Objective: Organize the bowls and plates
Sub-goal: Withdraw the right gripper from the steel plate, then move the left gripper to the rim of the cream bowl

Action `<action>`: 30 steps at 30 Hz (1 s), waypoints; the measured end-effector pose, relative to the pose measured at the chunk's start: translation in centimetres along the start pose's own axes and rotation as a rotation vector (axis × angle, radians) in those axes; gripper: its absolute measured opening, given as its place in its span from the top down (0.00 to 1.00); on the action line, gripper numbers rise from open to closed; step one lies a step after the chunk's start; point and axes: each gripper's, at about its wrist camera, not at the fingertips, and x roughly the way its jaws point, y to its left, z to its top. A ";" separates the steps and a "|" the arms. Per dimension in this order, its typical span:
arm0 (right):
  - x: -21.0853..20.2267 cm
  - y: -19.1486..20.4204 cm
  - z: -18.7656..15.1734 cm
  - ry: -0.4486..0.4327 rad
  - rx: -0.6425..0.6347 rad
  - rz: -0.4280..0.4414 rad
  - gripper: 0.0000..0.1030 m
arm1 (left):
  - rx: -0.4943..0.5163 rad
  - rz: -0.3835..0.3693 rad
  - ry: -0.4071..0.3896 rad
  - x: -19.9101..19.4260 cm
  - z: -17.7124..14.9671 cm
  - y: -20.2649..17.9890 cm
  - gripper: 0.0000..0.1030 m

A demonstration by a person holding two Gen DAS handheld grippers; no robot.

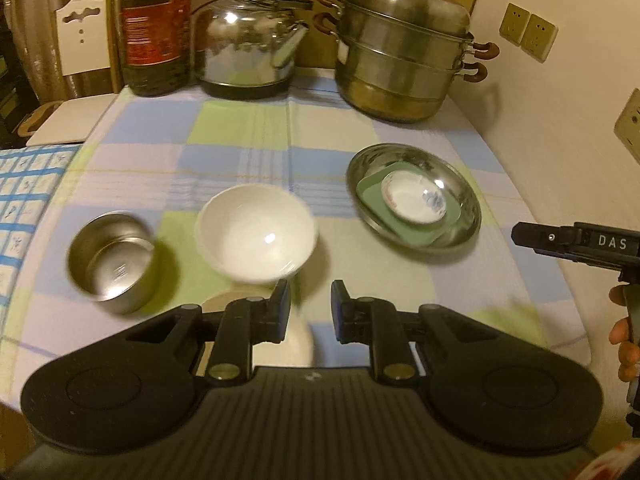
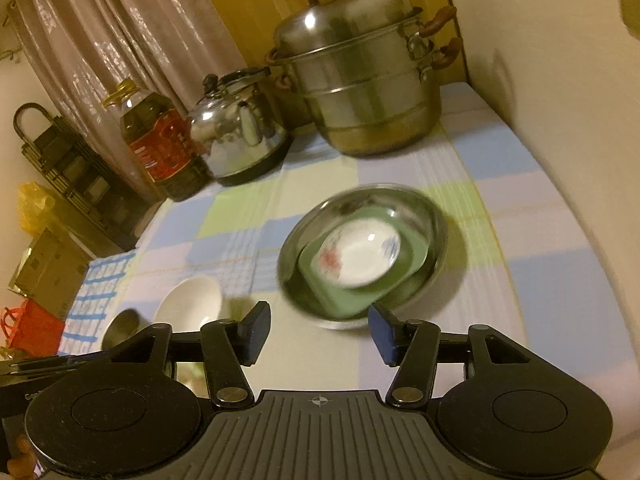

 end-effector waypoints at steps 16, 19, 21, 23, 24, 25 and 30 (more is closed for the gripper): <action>-4.1 6.4 -9.3 0.017 0.046 0.004 0.37 | 0.025 -0.013 0.031 -6.7 -7.9 5.5 0.82; -4.2 7.4 -10.5 0.044 0.016 0.004 0.37 | 0.016 -0.013 0.039 -7.3 -8.8 6.0 0.82; -4.4 8.0 -11.3 0.056 -0.004 0.004 0.37 | 0.011 -0.016 0.042 -7.6 -9.2 6.2 0.82; -4.3 8.4 -11.7 0.076 -0.025 0.006 0.37 | 0.006 -0.014 0.040 -7.8 -9.6 6.4 0.82; -4.2 8.6 -11.9 0.087 -0.038 0.005 0.37 | 0.001 -0.011 0.039 -7.9 -9.7 6.4 0.82; -4.2 8.7 -12.1 0.099 -0.054 0.003 0.37 | -0.006 -0.009 0.040 -7.9 -9.8 6.5 0.82; -3.7 8.5 -12.4 0.144 -0.100 -0.005 0.37 | -0.031 0.005 0.049 -7.8 -10.1 6.3 0.82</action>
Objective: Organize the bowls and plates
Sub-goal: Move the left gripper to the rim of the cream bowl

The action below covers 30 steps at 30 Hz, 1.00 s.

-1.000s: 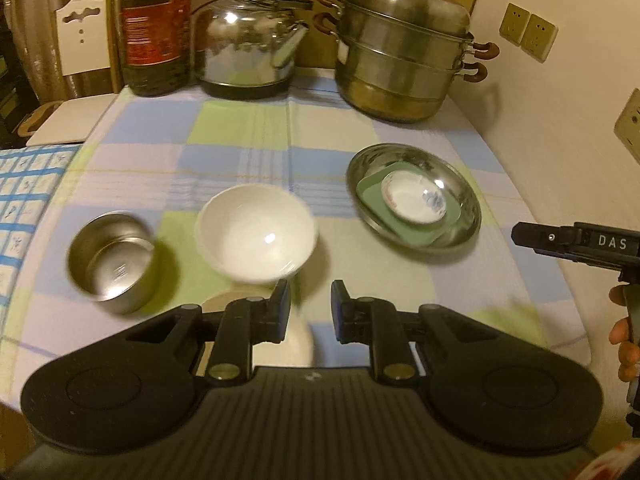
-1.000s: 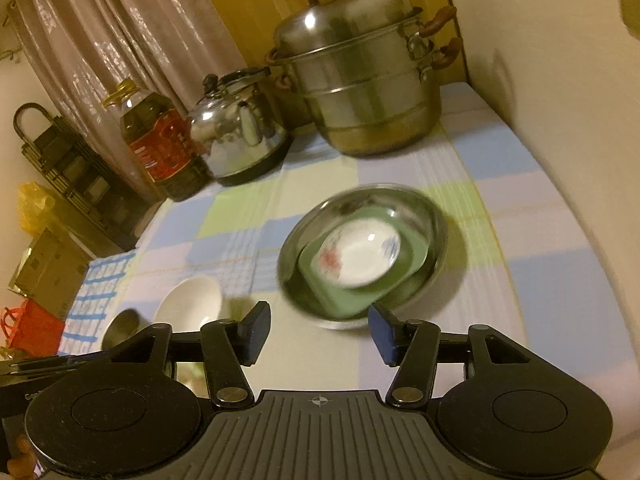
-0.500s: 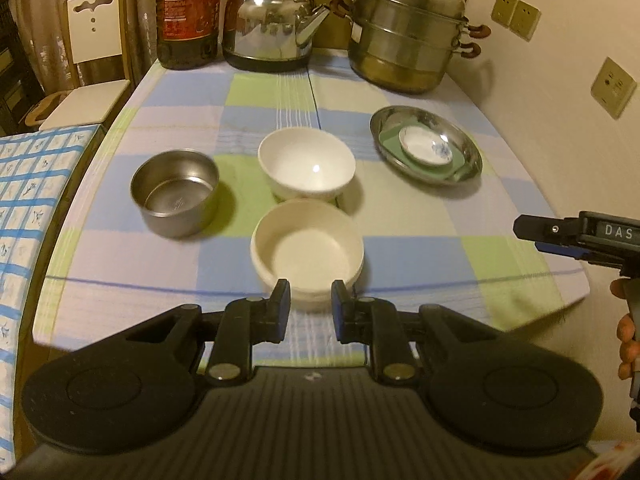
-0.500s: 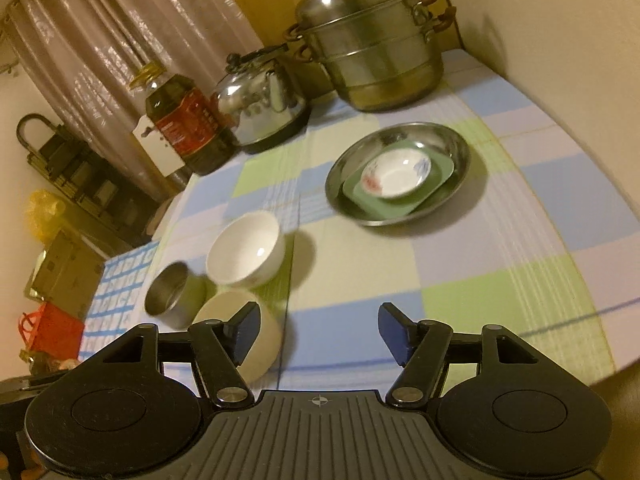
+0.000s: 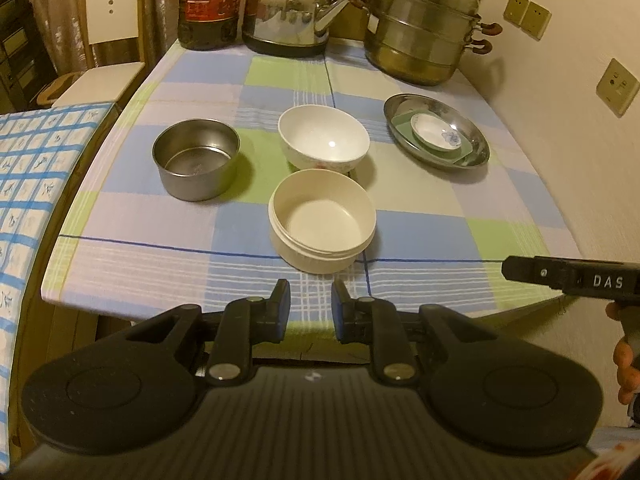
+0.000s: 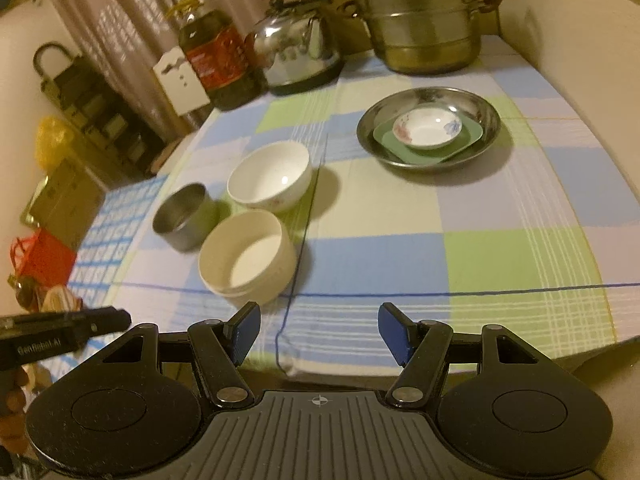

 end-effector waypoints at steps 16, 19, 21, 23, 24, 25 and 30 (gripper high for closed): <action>1.3 -2.6 2.0 0.080 -0.114 0.007 0.37 | -0.066 0.069 0.005 1.8 0.7 -3.1 0.82; 1.6 -2.9 2.5 0.081 -0.132 0.020 0.37 | -0.080 0.087 0.000 2.0 0.7 -3.6 0.82; 1.7 -3.1 2.9 0.083 -0.140 0.033 0.37 | -0.094 0.101 -0.005 2.1 0.7 -3.8 0.82; 1.8 -3.2 3.0 0.087 -0.151 0.046 0.37 | -0.100 0.115 -0.009 2.1 0.5 -4.0 0.82; 1.9 -3.3 3.1 0.090 -0.156 0.053 0.37 | -0.106 0.122 -0.012 2.2 0.5 -4.0 0.82; 2.0 -3.3 3.2 0.091 -0.159 0.060 0.37 | -0.111 0.126 -0.014 2.2 0.5 -4.0 0.82; 2.9 -3.6 3.5 0.105 -0.170 0.089 0.37 | -0.160 0.153 -0.023 2.4 0.2 -3.5 0.82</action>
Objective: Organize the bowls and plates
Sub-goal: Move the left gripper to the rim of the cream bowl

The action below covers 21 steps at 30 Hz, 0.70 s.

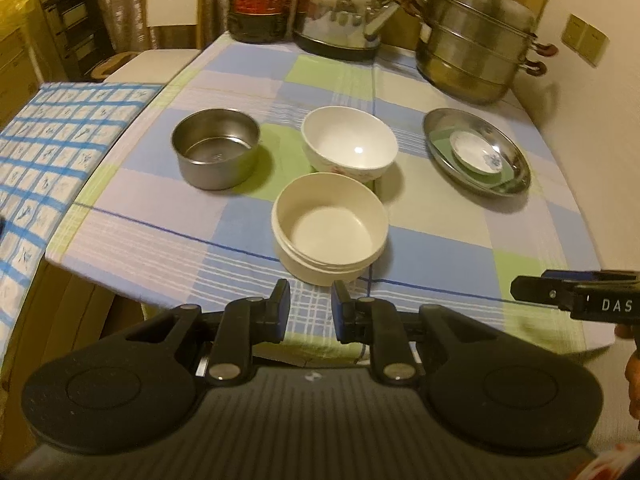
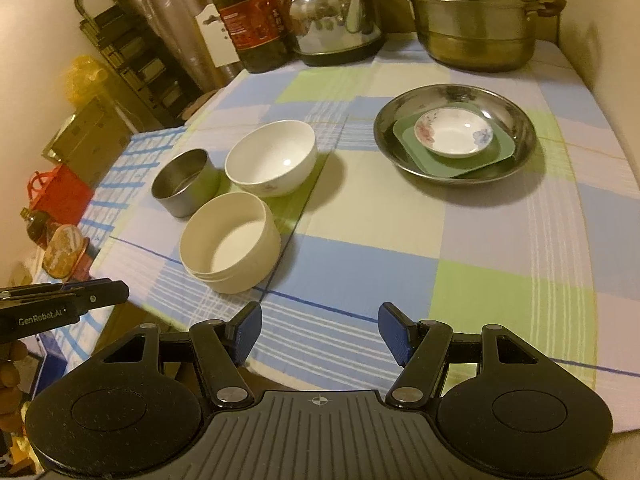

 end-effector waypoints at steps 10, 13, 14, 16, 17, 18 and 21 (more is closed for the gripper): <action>2.6 0.6 1.0 -0.007 0.039 0.067 0.37 | -0.019 -0.011 0.008 1.6 0.9 1.8 0.82; 3.5 1.1 1.5 -0.026 0.057 0.068 0.37 | -0.006 -0.051 0.010 2.7 1.8 2.4 0.82; 3.8 1.3 1.6 -0.031 0.062 0.066 0.37 | -0.001 -0.065 0.014 3.2 2.2 2.6 0.82; 4.4 1.7 1.8 -0.036 0.080 0.055 0.37 | 0.008 -0.091 0.024 4.1 2.9 2.9 0.82; 4.7 1.9 1.9 -0.035 0.089 0.053 0.37 | 0.012 -0.102 0.033 4.7 3.3 3.1 0.82; 5.0 2.1 2.0 -0.037 0.098 0.057 0.38 | 0.016 -0.108 0.041 5.2 3.7 3.3 0.82; 6.1 2.7 2.5 -0.044 0.116 0.041 0.39 | 0.031 -0.114 0.069 6.9 4.6 3.6 0.82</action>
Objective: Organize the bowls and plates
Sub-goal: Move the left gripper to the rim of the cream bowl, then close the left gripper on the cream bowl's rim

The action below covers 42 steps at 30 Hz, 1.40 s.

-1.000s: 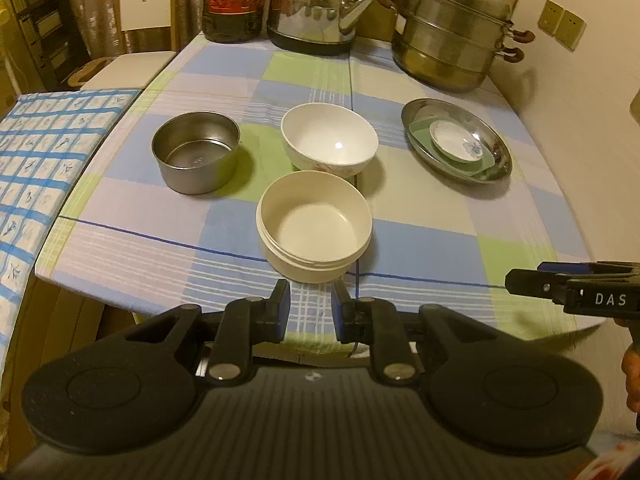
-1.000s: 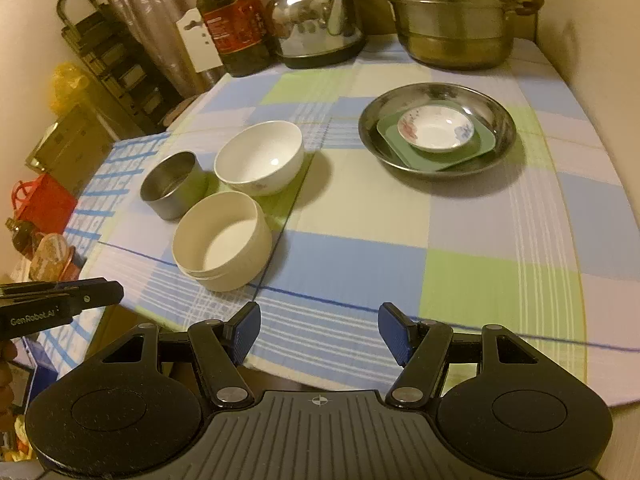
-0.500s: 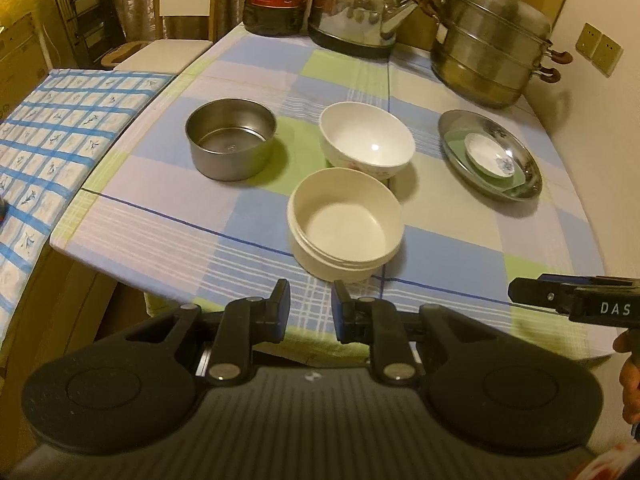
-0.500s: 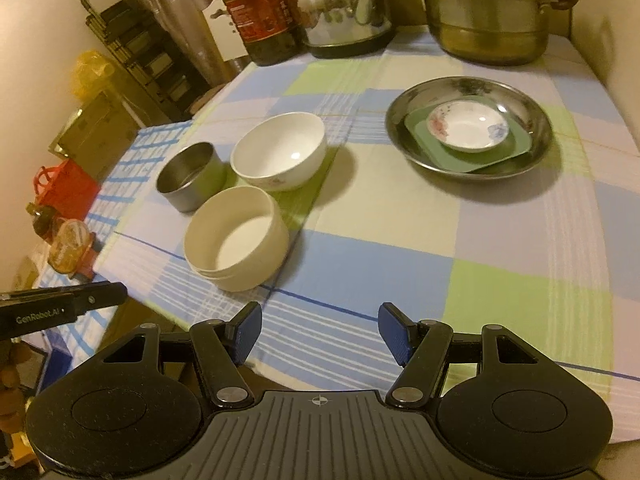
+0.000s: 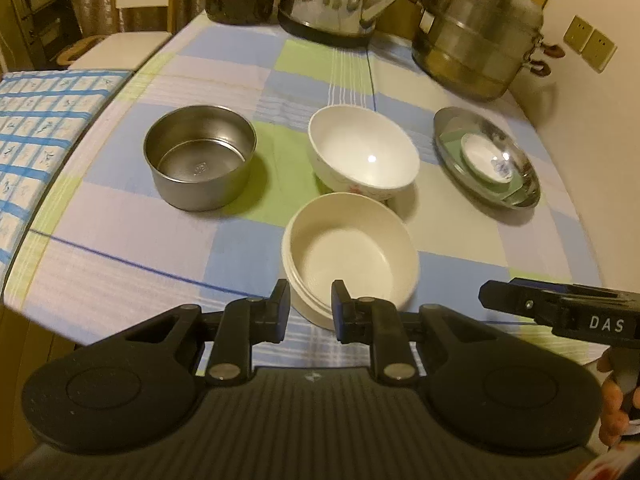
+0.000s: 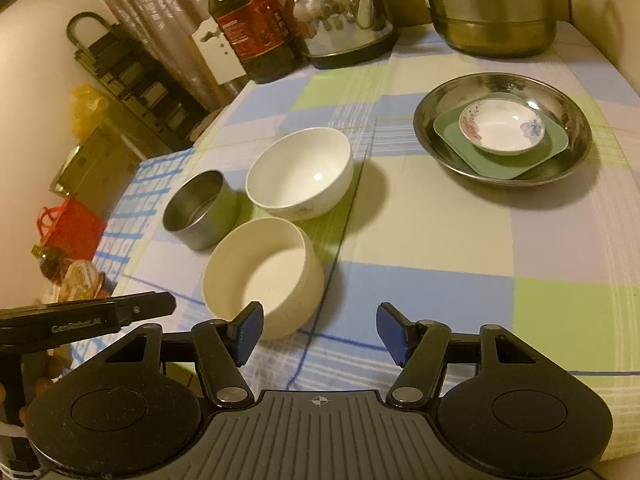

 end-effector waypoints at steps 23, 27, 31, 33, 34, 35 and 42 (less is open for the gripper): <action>7.5 1.4 0.6 0.052 0.108 -0.085 0.62 | 0.126 -0.087 0.133 7.1 3.9 1.8 0.82; 7.8 1.4 0.6 0.053 0.105 -0.087 0.68 | 0.124 -0.090 0.141 7.5 3.9 1.9 0.82; 7.8 1.7 0.6 0.053 0.095 -0.078 0.78 | 0.126 -0.087 0.147 7.8 3.8 1.8 0.85; 7.8 1.8 0.6 0.055 0.085 -0.072 0.82 | 0.131 -0.084 0.146 7.8 3.8 1.8 0.87; 7.8 1.9 0.6 0.056 0.082 -0.071 0.83 | 0.130 -0.083 0.145 7.8 3.8 1.8 0.87; 7.8 1.9 0.6 0.058 0.079 -0.072 0.83 | 0.129 -0.083 0.145 7.7 3.8 1.8 0.87; 7.8 2.0 0.8 0.074 0.063 -0.068 0.83 | 0.128 -0.075 0.137 7.5 3.5 1.8 0.89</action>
